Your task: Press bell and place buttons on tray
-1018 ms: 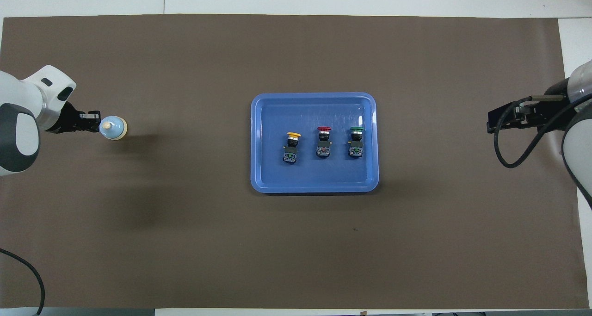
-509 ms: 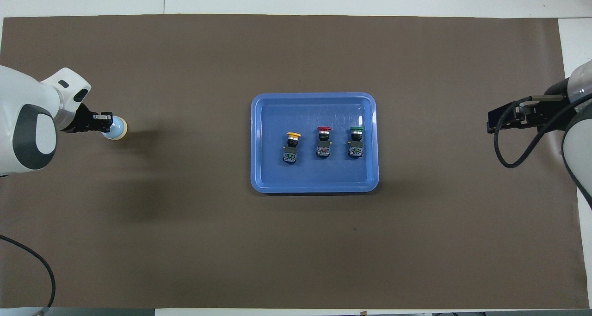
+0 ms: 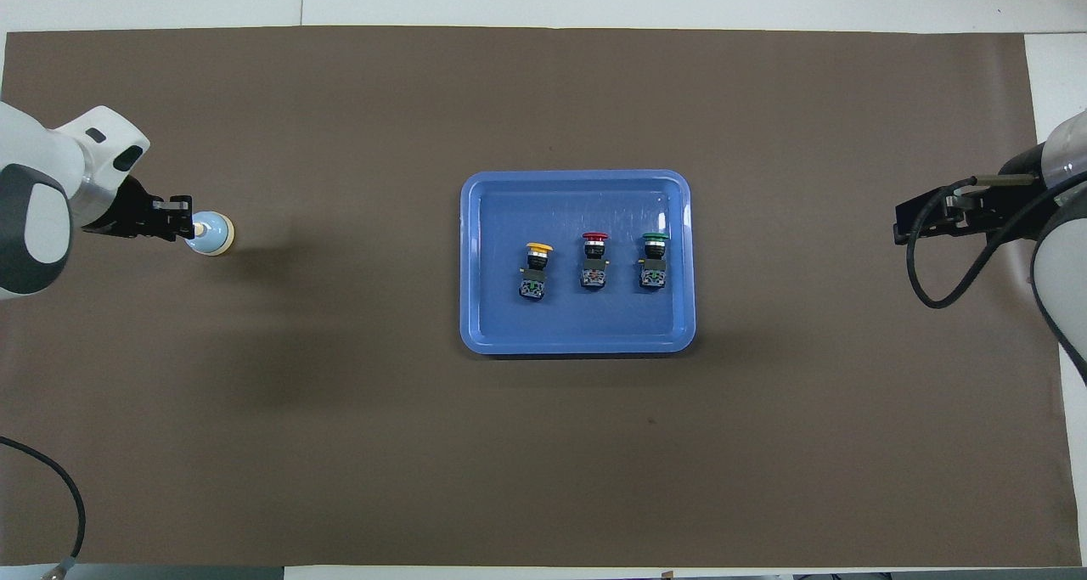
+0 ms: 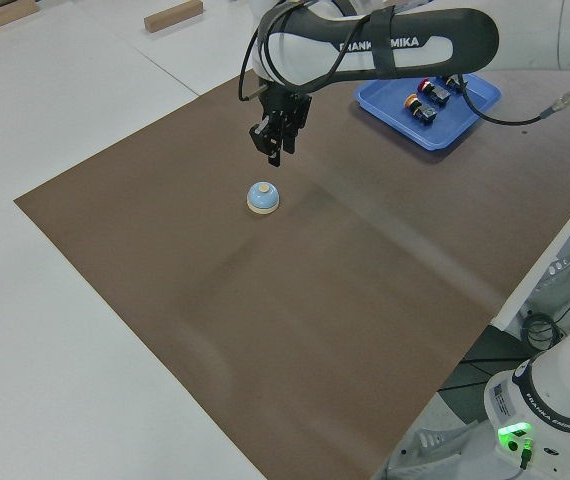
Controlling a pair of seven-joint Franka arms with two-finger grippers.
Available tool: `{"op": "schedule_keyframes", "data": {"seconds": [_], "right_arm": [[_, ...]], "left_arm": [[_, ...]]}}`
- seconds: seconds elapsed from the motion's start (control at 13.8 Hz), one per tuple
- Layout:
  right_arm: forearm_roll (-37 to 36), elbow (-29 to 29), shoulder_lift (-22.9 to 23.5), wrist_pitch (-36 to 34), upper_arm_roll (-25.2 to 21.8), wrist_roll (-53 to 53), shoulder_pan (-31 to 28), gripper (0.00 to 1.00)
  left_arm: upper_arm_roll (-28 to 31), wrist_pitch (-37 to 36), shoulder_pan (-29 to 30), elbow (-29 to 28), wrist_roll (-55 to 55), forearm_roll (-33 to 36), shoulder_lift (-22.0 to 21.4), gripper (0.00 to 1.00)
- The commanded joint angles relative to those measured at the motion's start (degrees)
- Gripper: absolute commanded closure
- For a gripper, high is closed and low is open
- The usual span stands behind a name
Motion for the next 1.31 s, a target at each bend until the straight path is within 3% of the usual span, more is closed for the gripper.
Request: {"op": "schedule_keyframes", "data": {"seconds": [0.0, 0.29, 1.24], "right_arm": [[-0.6, -0.1, -0.8, -1.1, 0.6, 0.5, -0.6, 0.0], [-0.6, -0.1, -0.8, -1.1, 0.6, 0.5, -0.6, 0.0], [-0.6, -0.1, -0.8, -1.1, 0.6, 0.5, -0.6, 0.0]], "left_arm": [[0.4, -10.2, -1.9, -1.5, 0.6, 0.0, -8.6, 0.0], [0.4, -15.7, -3.3, -1.2, 0.2, -0.1, -13.6, 0.0], [1.3, -11.7, -4.6, 1.3, 0.8, -0.4, -11.3, 0.0]]}}
